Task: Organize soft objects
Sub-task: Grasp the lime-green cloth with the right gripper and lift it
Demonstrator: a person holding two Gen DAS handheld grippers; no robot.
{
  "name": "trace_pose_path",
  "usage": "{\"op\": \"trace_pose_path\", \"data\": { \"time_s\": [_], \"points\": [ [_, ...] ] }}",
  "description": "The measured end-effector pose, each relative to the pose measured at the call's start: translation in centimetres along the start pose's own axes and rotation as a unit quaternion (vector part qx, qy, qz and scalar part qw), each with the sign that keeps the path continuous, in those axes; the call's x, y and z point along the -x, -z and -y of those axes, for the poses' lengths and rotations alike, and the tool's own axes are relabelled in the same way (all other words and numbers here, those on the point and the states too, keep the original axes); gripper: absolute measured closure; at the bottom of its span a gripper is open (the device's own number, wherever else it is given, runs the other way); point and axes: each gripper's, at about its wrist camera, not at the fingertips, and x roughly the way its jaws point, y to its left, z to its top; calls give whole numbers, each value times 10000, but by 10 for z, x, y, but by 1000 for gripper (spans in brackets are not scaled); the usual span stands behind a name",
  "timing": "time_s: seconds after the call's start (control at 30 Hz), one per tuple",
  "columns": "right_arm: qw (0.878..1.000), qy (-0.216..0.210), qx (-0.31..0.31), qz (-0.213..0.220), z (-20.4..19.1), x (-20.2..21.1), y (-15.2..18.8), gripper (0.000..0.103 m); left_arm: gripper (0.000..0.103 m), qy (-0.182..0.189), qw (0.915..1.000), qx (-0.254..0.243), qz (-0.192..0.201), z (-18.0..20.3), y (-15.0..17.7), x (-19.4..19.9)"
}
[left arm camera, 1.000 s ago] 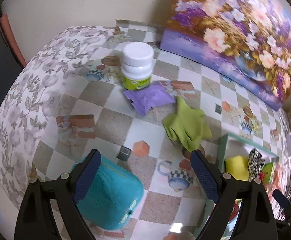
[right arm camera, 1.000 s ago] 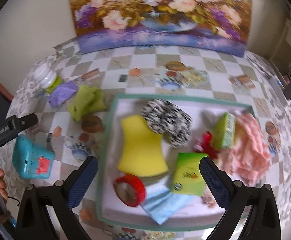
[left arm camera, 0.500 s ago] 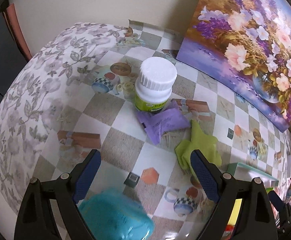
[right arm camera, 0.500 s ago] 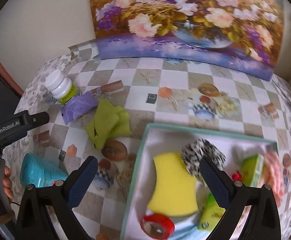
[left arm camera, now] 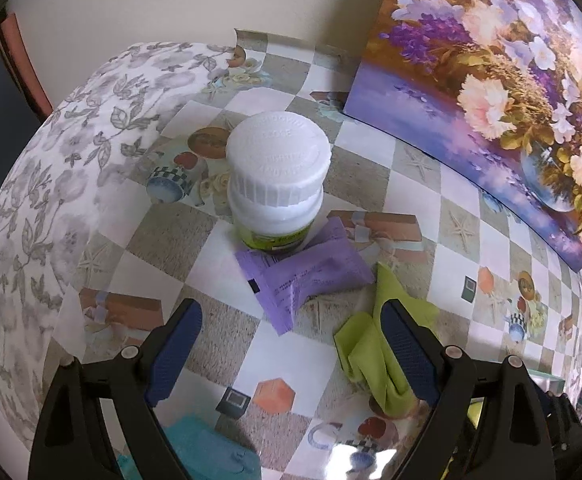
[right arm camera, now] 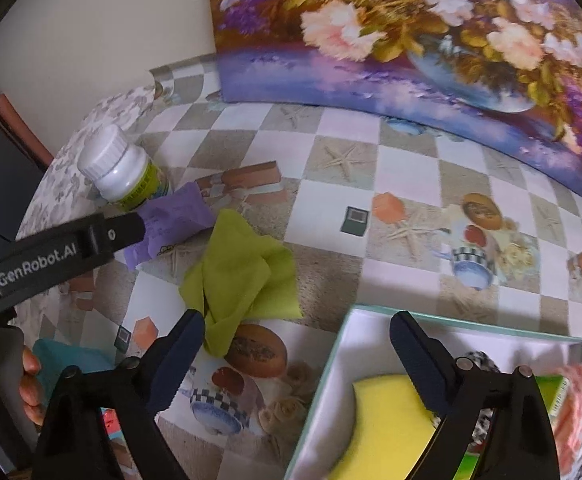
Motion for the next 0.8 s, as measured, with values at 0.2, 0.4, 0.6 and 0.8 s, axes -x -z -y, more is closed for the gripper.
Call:
{"op": "trace_pose_path", "data": {
  "time_s": [0.2,0.4,0.6,0.8],
  "points": [
    [9999,-82,128,-39,-10,-13,-3,8,12,-5,10000,62,-15,-4,-3,-8],
    [9997,3,234,-19,-17,-19,-6,10,12,-119,9999,54,29,-9,-5,-9],
    [9993,-44,376,-79,-27,-27,-6,12,12,-176,9997,132,43,-15,-6,-9],
    [9988,-44,423,-243,-32,-42,-2,20,12,-169,9998,113,17,-15,-6,-12]
  ]
}}
